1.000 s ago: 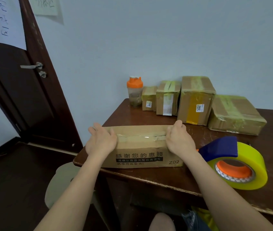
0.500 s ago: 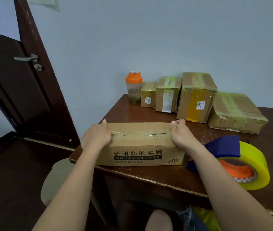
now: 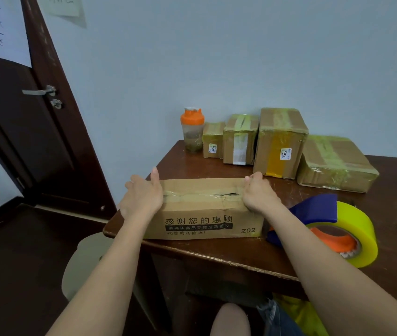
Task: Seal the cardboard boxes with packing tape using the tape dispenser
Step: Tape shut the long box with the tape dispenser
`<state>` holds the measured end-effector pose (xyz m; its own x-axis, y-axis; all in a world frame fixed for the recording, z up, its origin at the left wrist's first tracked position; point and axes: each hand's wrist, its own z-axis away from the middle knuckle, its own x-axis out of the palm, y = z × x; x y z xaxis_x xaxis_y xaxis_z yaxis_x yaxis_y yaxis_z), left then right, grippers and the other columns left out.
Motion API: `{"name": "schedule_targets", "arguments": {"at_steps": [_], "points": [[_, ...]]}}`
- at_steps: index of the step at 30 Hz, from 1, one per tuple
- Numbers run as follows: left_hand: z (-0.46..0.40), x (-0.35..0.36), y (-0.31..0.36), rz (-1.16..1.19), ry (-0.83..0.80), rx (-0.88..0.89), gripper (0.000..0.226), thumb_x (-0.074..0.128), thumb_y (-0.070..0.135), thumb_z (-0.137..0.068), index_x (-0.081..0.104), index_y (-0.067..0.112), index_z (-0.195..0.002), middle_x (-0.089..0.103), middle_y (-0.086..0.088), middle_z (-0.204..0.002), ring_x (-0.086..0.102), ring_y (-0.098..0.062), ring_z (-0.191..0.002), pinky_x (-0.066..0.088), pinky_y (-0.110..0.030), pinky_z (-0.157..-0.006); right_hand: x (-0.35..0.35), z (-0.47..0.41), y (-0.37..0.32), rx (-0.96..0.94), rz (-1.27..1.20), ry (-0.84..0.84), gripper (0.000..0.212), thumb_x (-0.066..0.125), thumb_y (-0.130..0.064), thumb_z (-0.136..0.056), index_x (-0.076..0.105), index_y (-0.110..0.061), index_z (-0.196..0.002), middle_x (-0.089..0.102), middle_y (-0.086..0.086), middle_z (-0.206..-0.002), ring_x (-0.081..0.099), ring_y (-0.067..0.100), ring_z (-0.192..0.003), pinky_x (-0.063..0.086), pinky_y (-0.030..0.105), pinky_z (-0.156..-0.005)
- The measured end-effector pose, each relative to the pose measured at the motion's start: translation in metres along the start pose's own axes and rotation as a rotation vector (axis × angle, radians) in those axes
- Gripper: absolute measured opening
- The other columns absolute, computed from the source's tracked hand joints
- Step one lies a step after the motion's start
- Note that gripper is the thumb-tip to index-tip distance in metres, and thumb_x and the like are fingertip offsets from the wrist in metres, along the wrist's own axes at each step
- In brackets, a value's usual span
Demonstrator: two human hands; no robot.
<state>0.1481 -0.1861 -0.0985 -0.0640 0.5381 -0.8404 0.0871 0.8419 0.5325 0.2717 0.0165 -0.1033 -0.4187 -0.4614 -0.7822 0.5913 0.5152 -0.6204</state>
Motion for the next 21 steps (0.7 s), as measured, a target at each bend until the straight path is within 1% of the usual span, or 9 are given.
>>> {"name": "schedule_targets", "arguments": {"at_steps": [2, 4, 6, 8, 10, 12, 15, 17, 21], "points": [[0.008, 0.000, -0.006, 0.013, 0.183, 0.194, 0.057, 0.026, 0.047, -0.103, 0.046, 0.001, -0.130, 0.049, -0.021, -0.128, 0.053, -0.036, -0.109, 0.041, -0.049, -0.095, -0.004, 0.004, -0.005, -0.049, 0.153, 0.087, 0.049, 0.023, -0.042, -0.104, 0.030, -0.014, -0.143, 0.035, 0.016, -0.141, 0.048, 0.038, -0.120, 0.042, 0.049, -0.092], [0.016, -0.001, -0.007, -0.030, 0.315, 0.443, 0.045, 0.035, 0.037, -0.103, 0.055, 0.002, -0.123, 0.053, -0.018, -0.121, 0.052, -0.032, -0.111, 0.039, -0.050, -0.102, -0.014, 0.009, -0.010, -0.139, 0.187, 0.184, 0.051, 0.023, -0.047, -0.103, 0.031, -0.014, -0.141, 0.038, 0.016, -0.137, 0.051, 0.037, -0.115, 0.043, 0.047, -0.084], [0.026, 0.003, -0.004, -0.042, 0.289, 0.627, 0.040, 0.037, 0.032, -0.103, 0.060, 0.005, -0.121, 0.056, -0.013, -0.122, 0.051, -0.026, -0.117, 0.033, -0.051, -0.110, -0.029, 0.014, -0.012, -0.217, 0.149, 0.252, 0.050, 0.025, -0.047, -0.103, 0.035, -0.013, -0.138, 0.043, 0.016, -0.132, 0.053, 0.037, -0.110, 0.043, 0.045, -0.079], [0.041, 0.010, 0.005, -0.030, 0.184, 0.760, 0.039, 0.036, 0.031, -0.104, 0.058, 0.008, -0.127, 0.056, -0.008, -0.131, 0.046, -0.021, -0.129, 0.019, -0.045, -0.120, -0.049, 0.018, -0.012, -0.238, 0.161, 0.275, 0.046, 0.031, -0.044, -0.103, 0.038, -0.013, -0.137, 0.046, 0.015, -0.130, 0.055, 0.037, -0.110, 0.043, 0.043, -0.079], [0.061, 0.020, 0.018, -0.045, 0.092, 0.892, 0.040, 0.035, 0.032, -0.105, 0.052, 0.012, -0.135, 0.050, -0.004, -0.144, 0.038, -0.016, -0.139, 0.006, -0.034, -0.120, -0.071, 0.023, -0.002, -0.216, 0.243, 0.224, 0.043, 0.038, -0.042, -0.101, 0.043, -0.014, -0.135, 0.048, 0.014, -0.131, 0.054, 0.036, -0.114, 0.044, 0.043, -0.083], [0.078, 0.032, 0.033, -0.055, 0.021, 1.003, 0.041, 0.034, 0.033, -0.105, 0.048, 0.016, -0.139, 0.046, -0.001, -0.148, 0.033, -0.012, -0.141, 0.002, -0.030, -0.120, -0.091, 0.028, 0.014, -0.188, 0.351, 0.111, 0.047, 0.045, -0.046, -0.098, 0.045, -0.020, -0.136, 0.050, 0.010, -0.135, 0.053, 0.032, -0.119, 0.047, 0.043, -0.091], [0.096, 0.048, 0.051, -0.062, -0.035, 1.084, 0.041, 0.037, 0.033, -0.104, 0.048, 0.018, -0.140, 0.047, 0.002, -0.146, 0.039, -0.010, -0.137, 0.005, -0.030, -0.119, -0.111, 0.042, 0.039, -0.140, 0.503, -0.165, 0.067, 0.055, -0.065, -0.086, 0.038, -0.036, -0.144, 0.041, 0.004, -0.149, 0.044, 0.031, -0.132, 0.040, 0.050, -0.105], [0.103, 0.057, 0.058, -0.080, -0.015, 1.092, 0.039, 0.041, 0.032, -0.103, 0.053, 0.016, -0.137, 0.052, 0.001, -0.142, 0.045, -0.012, -0.132, 0.010, -0.031, -0.119, -0.116, 0.050, 0.050, -0.125, 0.577, -0.300, 0.074, 0.060, -0.070, -0.079, 0.035, -0.044, -0.144, 0.039, 0.001, -0.150, 0.039, 0.031, -0.135, 0.034, 0.053, -0.110], [0.104, 0.065, 0.057, -0.069, 0.056, 1.106, 0.033, 0.050, 0.029, -0.100, 0.063, 0.013, -0.125, 0.059, -0.004, -0.132, 0.053, -0.018, -0.124, 0.022, -0.038, -0.117, -0.118, 0.056, 0.063, -0.164, 0.637, -0.320, 0.075, 0.073, -0.065, -0.070, 0.045, -0.048, -0.137, 0.043, 0.002, -0.138, 0.039, 0.030, -0.129, 0.038, 0.050, -0.105]]}}
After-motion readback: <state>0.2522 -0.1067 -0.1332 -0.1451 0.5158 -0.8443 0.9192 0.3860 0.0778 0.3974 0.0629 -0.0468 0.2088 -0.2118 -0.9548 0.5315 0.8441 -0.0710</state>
